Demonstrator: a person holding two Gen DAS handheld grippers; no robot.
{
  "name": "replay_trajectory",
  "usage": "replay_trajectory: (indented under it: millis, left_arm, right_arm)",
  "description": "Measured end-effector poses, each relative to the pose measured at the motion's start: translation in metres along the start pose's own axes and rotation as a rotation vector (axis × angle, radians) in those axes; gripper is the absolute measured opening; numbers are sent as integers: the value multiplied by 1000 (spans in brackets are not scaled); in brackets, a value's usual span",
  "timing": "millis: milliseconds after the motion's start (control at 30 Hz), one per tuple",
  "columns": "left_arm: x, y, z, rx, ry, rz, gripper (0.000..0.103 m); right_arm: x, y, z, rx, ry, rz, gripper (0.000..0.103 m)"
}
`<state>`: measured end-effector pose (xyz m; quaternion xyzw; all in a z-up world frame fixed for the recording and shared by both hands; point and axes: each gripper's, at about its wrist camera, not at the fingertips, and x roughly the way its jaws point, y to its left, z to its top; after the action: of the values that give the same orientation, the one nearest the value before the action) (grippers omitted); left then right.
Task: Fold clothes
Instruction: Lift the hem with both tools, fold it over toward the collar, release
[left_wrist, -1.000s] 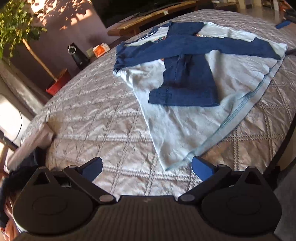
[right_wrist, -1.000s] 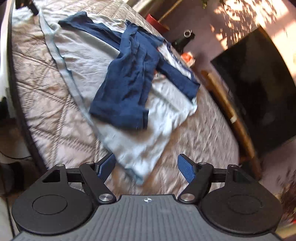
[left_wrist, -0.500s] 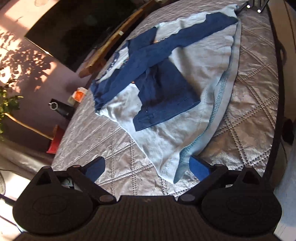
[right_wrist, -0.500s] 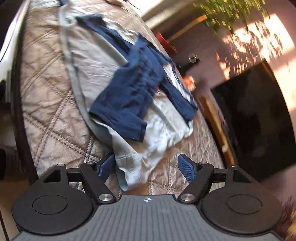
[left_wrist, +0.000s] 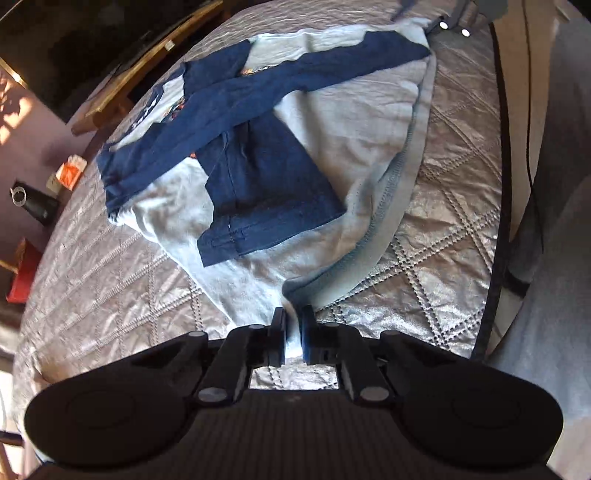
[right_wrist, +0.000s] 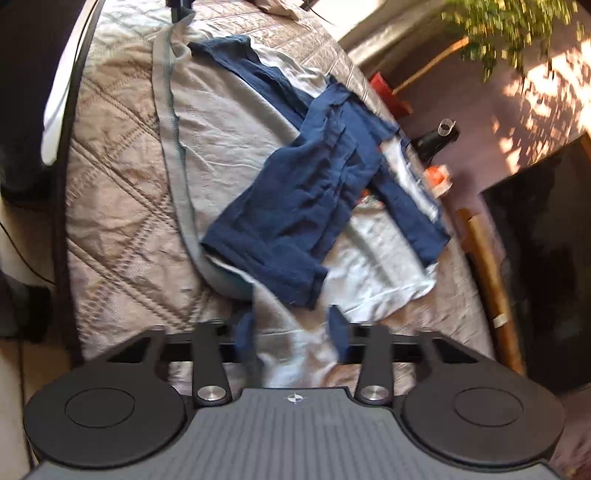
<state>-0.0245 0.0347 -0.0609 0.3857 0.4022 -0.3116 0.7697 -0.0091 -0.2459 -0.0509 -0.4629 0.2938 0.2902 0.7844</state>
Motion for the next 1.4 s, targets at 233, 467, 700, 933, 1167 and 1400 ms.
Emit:
replay_trajectory:
  millis: [233,467,700,933,1167,1400]
  left_arm:
    - [-10,12,-8,-225,-42,75,2]
    - [-37,13,-9,-371,-110,134,2]
    - [-66,1,-24,-536,-133,184,2]
    - [-105,29,-16,-679,-236,182,2]
    - [-52,147,42,-713,-312,215,3]
    - [55,194,82,-697,-136,275,3]
  right_arm:
    - [-15,-25,2,276,-10,44,4]
    - [-28,-37,1,444,-33,37,4]
    - [-50,-21,2,520,-33,58,4]
    - [-61,-48,15,553,-57,48,4]
    - [0,-163,37,593,-78,15,4]
    - [122,-225,29,690,55,21,7]
